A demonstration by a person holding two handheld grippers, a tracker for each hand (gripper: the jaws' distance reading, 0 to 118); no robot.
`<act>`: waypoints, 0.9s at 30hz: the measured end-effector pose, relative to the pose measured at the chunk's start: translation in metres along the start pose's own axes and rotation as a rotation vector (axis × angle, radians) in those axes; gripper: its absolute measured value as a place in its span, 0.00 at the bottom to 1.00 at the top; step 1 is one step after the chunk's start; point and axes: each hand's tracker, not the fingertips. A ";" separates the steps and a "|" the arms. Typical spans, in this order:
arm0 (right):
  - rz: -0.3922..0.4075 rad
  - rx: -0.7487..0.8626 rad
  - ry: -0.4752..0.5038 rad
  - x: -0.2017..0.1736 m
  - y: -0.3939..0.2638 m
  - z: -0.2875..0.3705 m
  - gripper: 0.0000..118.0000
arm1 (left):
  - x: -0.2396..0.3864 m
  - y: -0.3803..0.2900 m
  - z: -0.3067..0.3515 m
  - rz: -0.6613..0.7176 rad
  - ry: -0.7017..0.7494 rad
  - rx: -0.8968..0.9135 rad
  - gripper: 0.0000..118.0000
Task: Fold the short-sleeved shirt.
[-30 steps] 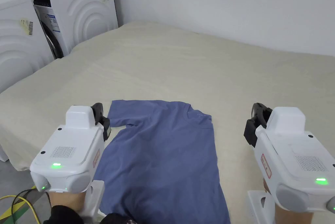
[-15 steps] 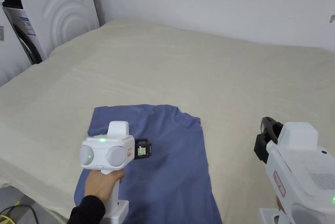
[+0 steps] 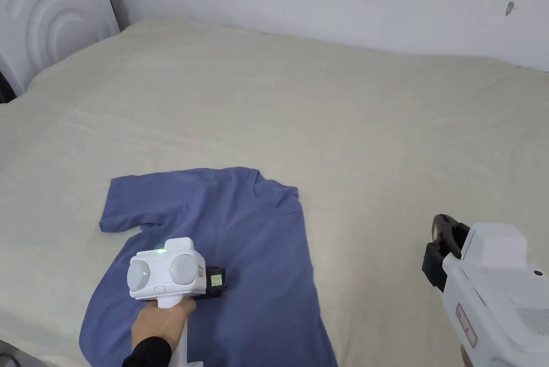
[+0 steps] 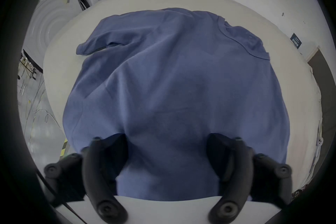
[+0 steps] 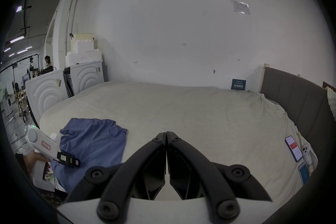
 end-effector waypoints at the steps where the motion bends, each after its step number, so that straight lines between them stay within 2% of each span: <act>1: -0.004 -0.004 -0.003 0.002 -0.002 -0.001 0.00 | 0.003 0.000 0.002 -0.003 -0.021 -0.003 0.65; 2: -0.007 -0.007 -0.004 0.003 -0.003 -0.001 0.00 | 0.005 0.000 0.005 -0.019 -0.017 0.005 0.58; 3: -0.011 -0.010 -0.005 0.004 -0.003 -0.001 0.00 | 0.011 -0.004 0.018 -0.053 -0.023 0.017 0.43; 6: -0.022 -0.010 -0.005 0.006 -0.004 0.001 0.00 | 0.017 -0.008 0.028 -0.092 -0.048 0.030 0.07; 7: -0.023 -0.010 -0.005 0.006 -0.003 0.002 0.00 | 0.013 -0.006 0.020 -0.091 -0.055 0.036 0.03; 11: -0.021 -0.002 -0.005 0.009 -0.001 0.008 0.00 | -0.006 -0.003 0.017 -0.008 -0.131 0.056 0.00; 15: -0.024 0.010 -0.013 0.016 0.002 0.015 0.00 | -0.030 0.000 0.025 0.114 -0.273 0.098 0.00; 20: -0.038 0.024 -0.032 0.026 0.006 0.025 0.00 | -0.037 0.008 0.054 0.205 -0.472 0.180 0.00; 25: -0.047 0.048 -0.056 0.037 0.012 0.042 0.00 | -0.004 0.036 0.087 0.130 -0.584 0.244 0.00; 27: -0.049 0.062 -0.068 0.043 0.015 0.051 0.00 | 0.029 0.043 0.119 0.058 -0.611 0.282 0.00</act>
